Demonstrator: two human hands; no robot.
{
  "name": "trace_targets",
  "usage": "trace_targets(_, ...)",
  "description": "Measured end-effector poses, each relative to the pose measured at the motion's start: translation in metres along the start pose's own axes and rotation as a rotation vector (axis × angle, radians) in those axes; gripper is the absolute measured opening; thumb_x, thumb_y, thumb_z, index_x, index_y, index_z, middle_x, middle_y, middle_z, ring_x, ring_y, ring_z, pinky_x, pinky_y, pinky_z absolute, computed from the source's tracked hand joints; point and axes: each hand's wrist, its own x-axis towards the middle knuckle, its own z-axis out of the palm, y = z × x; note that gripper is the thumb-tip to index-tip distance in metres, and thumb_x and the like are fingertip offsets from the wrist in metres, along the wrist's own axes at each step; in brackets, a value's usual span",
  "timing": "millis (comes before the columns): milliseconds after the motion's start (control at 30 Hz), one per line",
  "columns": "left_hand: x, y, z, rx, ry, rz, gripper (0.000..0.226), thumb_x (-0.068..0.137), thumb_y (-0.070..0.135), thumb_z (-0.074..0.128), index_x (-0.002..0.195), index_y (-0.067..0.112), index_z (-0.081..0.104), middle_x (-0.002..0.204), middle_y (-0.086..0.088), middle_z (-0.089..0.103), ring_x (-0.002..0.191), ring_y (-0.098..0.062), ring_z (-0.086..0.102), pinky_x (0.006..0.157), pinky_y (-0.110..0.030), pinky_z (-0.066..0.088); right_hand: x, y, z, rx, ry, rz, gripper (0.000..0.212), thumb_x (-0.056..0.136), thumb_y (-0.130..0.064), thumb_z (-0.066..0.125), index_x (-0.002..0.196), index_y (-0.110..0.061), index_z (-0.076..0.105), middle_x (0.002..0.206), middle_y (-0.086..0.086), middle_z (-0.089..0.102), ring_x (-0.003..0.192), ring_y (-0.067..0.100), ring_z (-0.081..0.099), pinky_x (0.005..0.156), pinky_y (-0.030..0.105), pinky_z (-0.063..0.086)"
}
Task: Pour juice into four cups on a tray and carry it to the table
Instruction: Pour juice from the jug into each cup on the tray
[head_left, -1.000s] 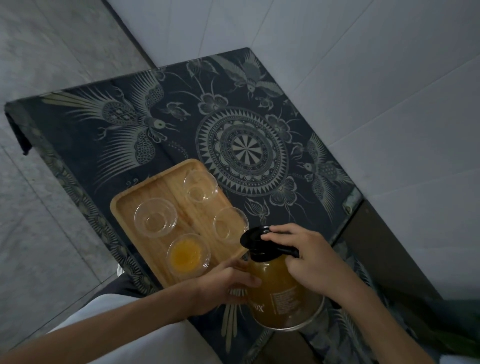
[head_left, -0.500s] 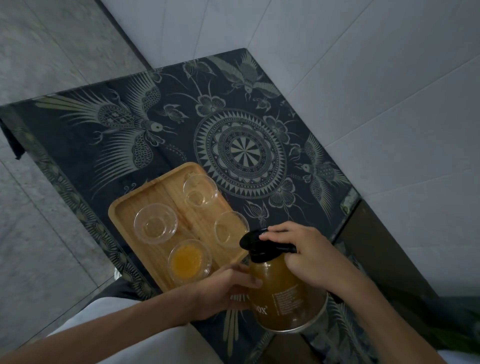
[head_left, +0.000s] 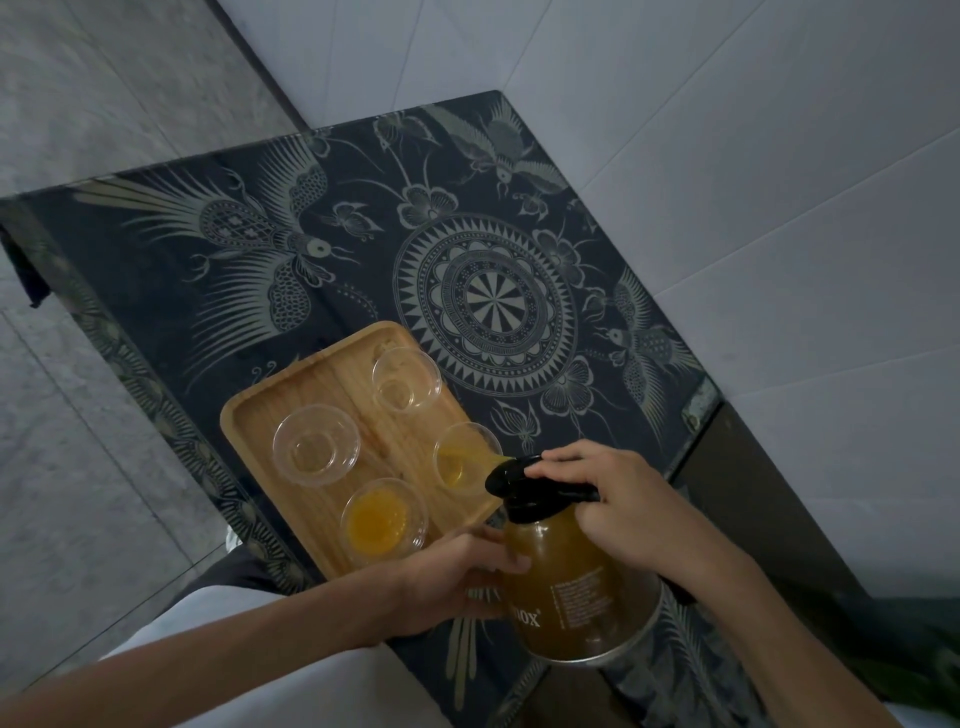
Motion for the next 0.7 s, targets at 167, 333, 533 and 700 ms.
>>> trace_targets(167, -0.0013, 0.0014, 0.0008, -0.009, 0.017, -0.013, 0.061, 0.079, 0.024, 0.079, 0.135, 0.015, 0.06, 0.138, -0.01, 0.069, 0.132, -0.029, 0.063, 0.104, -0.041, 0.056, -0.0001, -0.0017, -0.0014, 0.006, 0.001, 0.003, 0.075, 0.071, 0.001, 0.047, 0.129, -0.043, 0.066, 0.137, -0.026, 0.054, 0.129, 0.005, 0.05, 0.108, 0.037, 0.044)
trace_targets(333, -0.0001, 0.0016, 0.0002, 0.014, 0.026, -0.019, 0.072, 0.073, 0.028, 0.084, 0.139, 0.014, 0.057, 0.141, -0.011, 0.067, 0.133, -0.03, 0.062, 0.115, -0.047, 0.051, 0.0002, -0.0033, -0.0021, 0.008, -0.01, 0.011, 0.076, 0.072, 0.003, 0.046, 0.129, -0.043, 0.067, 0.137, -0.026, 0.053, 0.127, 0.005, 0.05, 0.105, 0.035, 0.045)
trace_targets(533, -0.001, 0.0025, 0.0015, 0.009, 0.02, -0.019, 0.06, 0.081, 0.025, 0.08, 0.137, 0.014, 0.062, 0.14, -0.01, 0.069, 0.132, -0.03, 0.062, 0.109, -0.043, 0.054, 0.0023, -0.0056, -0.0046, 0.019, -0.032, 0.023, 0.074, 0.074, 0.003, 0.047, 0.128, -0.043, 0.067, 0.134, -0.026, 0.054, 0.125, 0.004, 0.049, 0.106, 0.034, 0.043)
trace_targets(700, -0.0017, 0.003, 0.0013, 0.022, 0.011, -0.017, 0.047, 0.085, 0.025, 0.076, 0.131, 0.016, 0.067, 0.139, -0.008, 0.07, 0.133, -0.03, 0.061, 0.119, -0.048, 0.046, 0.0046, -0.0055, -0.0055, 0.012, -0.04, 0.023, 0.073, 0.075, 0.003, 0.047, 0.127, -0.043, 0.067, 0.133, -0.025, 0.055, 0.122, 0.005, 0.051, 0.103, 0.033, 0.045)
